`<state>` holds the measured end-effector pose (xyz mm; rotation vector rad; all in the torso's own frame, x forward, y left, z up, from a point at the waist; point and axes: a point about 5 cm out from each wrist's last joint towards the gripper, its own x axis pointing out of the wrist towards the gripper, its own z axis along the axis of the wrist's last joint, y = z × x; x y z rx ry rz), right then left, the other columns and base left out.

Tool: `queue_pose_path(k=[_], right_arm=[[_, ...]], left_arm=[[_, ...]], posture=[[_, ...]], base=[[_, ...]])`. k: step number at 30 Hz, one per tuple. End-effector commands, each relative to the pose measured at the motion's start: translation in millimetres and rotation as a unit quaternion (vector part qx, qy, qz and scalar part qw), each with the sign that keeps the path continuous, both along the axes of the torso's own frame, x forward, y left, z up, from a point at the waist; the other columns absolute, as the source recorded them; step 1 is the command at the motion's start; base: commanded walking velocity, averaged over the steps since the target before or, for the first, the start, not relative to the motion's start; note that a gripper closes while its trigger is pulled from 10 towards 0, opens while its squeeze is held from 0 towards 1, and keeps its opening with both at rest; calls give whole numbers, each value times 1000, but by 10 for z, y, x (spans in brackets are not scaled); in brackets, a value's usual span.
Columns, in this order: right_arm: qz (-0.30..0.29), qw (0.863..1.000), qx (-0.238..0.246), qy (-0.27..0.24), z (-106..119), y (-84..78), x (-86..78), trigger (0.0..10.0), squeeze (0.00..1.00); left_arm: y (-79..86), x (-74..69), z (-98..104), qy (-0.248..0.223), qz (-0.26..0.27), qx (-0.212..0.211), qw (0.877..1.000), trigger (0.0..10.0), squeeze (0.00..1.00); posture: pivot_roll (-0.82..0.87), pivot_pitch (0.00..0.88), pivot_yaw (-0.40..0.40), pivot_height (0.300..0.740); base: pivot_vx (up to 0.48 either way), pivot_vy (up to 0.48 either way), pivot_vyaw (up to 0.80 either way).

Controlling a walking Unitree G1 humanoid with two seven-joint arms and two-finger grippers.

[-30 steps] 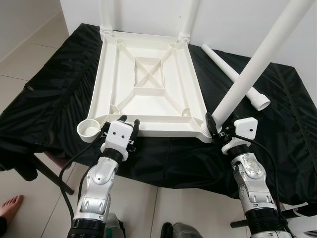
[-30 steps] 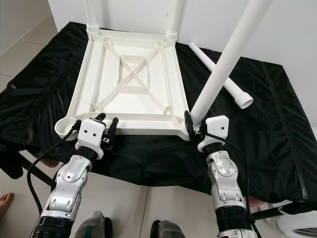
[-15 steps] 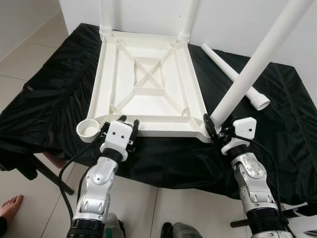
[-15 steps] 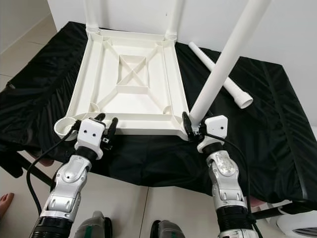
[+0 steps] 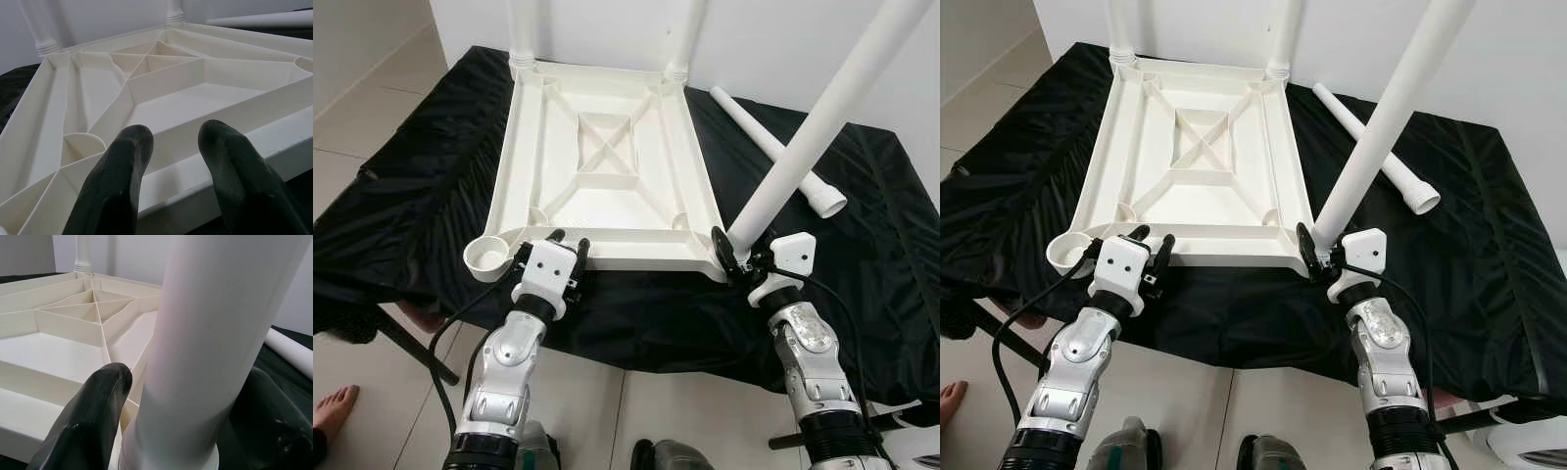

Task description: Building children table

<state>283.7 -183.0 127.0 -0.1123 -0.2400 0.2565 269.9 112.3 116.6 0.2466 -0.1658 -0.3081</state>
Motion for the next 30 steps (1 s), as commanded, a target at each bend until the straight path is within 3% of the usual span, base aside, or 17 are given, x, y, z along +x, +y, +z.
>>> queue_pose_path(k=[1,23,30], right_arm=[[-3,1000,5,5,-21,-24,-28,10000,0],[-29,999,14,6,-96,-12,-58,10000,0],[-46,998,36,11,-255,97,-115,10000,0]], left_arm=[[-11,-16,-49,3,20,1,1000,10000,0],[2,-27,-73,7,27,0,1000,10000,0],[21,-22,-120,14,41,-9,999,10000,0]], posture=[[39,66,-75,740],[41,74,-76,740],[43,71,-77,740]], base=[[0,0,0],[0,0,0],[0,0,0]])
